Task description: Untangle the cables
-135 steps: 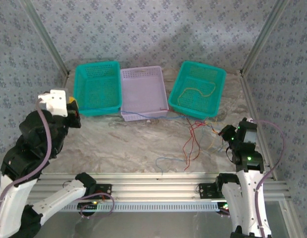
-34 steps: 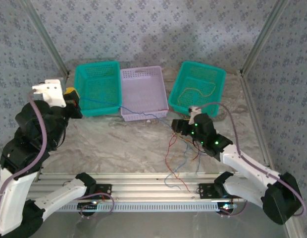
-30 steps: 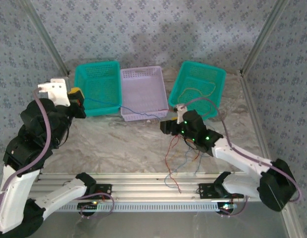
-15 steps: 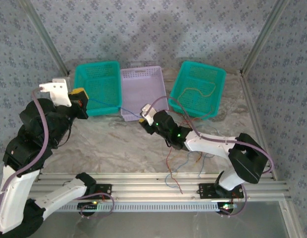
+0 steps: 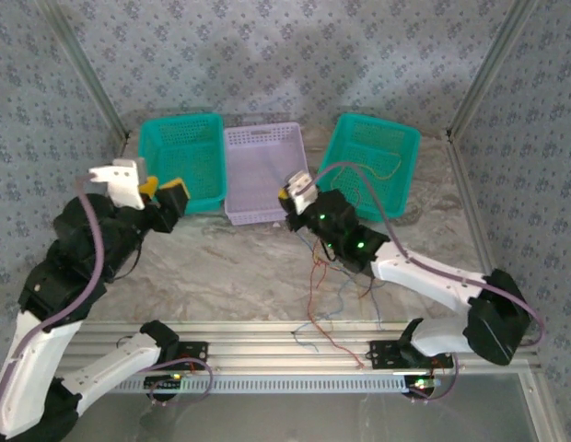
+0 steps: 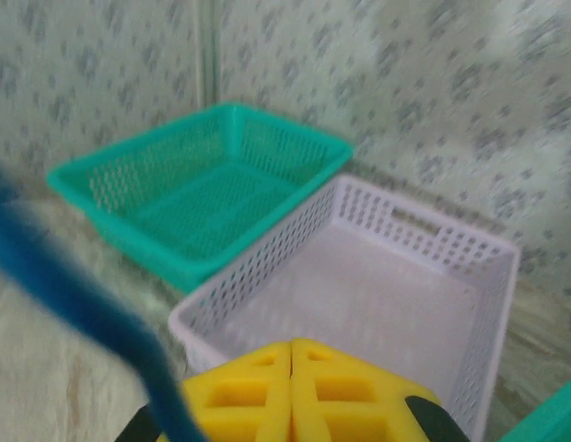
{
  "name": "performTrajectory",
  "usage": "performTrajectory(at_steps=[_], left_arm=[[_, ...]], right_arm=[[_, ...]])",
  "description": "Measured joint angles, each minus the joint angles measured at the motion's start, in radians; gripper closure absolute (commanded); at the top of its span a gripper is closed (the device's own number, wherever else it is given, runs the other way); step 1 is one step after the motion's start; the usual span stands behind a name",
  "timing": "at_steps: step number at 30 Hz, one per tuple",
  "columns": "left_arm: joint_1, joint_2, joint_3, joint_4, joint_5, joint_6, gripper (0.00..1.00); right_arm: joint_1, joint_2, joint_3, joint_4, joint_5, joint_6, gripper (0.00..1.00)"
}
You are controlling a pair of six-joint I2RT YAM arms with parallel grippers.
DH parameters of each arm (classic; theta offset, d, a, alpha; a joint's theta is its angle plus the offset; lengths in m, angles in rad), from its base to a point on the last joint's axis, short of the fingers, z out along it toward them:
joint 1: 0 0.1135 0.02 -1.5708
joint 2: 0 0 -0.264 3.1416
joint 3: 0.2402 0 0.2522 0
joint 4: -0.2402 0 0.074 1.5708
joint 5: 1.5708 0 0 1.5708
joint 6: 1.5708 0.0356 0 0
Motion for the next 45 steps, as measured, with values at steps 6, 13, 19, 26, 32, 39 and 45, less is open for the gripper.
performTrajectory(at_steps=[6,13,19,26,32,39,45], left_arm=[[0.0,-0.014,-0.195,0.109,0.175,-0.046,0.29],[-0.001,0.035,-0.343,0.285,0.418,-0.119,0.26],[-0.059,0.146,-0.407,0.378,0.541,-0.142,0.23],[-0.226,0.253,-0.419,0.44,0.589,-0.125,0.22],[-0.314,0.354,-0.418,0.448,0.56,-0.113,0.21],[-0.315,0.441,-0.371,0.452,0.478,-0.106,0.2],[-0.315,0.505,-0.331,0.471,0.449,-0.109,0.41]], right_arm=[[-0.129,-0.069,0.12,-0.043,-0.129,0.117,1.0],[-0.128,-0.115,0.21,-0.127,-0.179,0.196,1.0],[-0.107,-0.134,0.265,-0.196,-0.182,0.234,1.0],[-0.089,-0.126,0.361,-0.246,-0.181,0.236,1.0],[-0.082,-0.105,0.398,-0.28,-0.179,0.236,1.0],[-0.071,-0.09,0.418,-0.306,-0.179,0.235,1.0],[-0.071,-0.088,0.423,-0.309,-0.179,0.235,1.0]])
